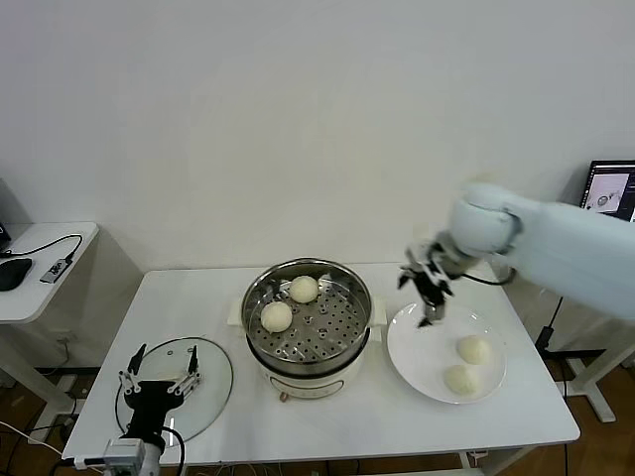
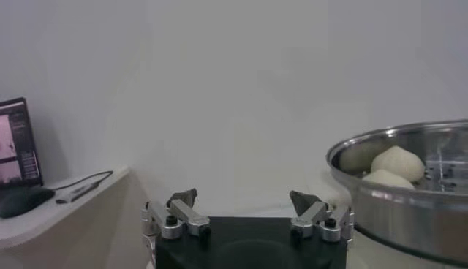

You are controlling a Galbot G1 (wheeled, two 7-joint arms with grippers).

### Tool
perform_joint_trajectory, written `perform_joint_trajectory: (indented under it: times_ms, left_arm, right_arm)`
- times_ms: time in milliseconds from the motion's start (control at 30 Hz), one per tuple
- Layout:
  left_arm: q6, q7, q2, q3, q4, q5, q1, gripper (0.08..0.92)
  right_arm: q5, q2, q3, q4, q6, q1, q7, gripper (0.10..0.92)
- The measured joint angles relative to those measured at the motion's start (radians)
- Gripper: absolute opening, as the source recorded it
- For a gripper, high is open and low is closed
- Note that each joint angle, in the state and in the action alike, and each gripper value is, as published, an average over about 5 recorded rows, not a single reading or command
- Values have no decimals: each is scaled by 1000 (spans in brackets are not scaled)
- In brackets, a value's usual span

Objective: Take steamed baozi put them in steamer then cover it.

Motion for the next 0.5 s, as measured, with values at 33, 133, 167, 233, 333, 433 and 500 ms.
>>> perform_joint_trajectory:
  times_ms: [33, 133, 167, 233, 333, 433, 500]
  left_arm:
    - [0, 0, 0, 0, 0, 2, 1, 823]
    - [0, 0, -1, 1, 0, 6, 3, 823]
    - [0, 0, -1, 1, 0, 7, 4, 823]
    - [0, 0, -1, 0, 0, 7, 6, 823]
    - [0, 0, -1, -2, 2, 9, 10, 823]
    - [0, 0, -4, -2, 4, 12, 14, 823]
    - [-1, -1, -7, 0, 5, 14, 14, 823]
  right_arm:
    - [-17, -18, 20, 2, 7, -28, 0, 823]
    - [-65, -60, 85, 4, 23, -120, -1, 823]
    - [-80, -71, 108, 3, 27, -152, -1, 823]
    - [-108, -88, 151, -1, 35, -215, -1, 823]
    - [-145, -105, 209, -10, 43, -299, -3, 823]
    - [-176, -113, 255, -23, 47, -371, -3, 823]
    - [-193, -114, 278, -33, 49, -411, -2, 822]
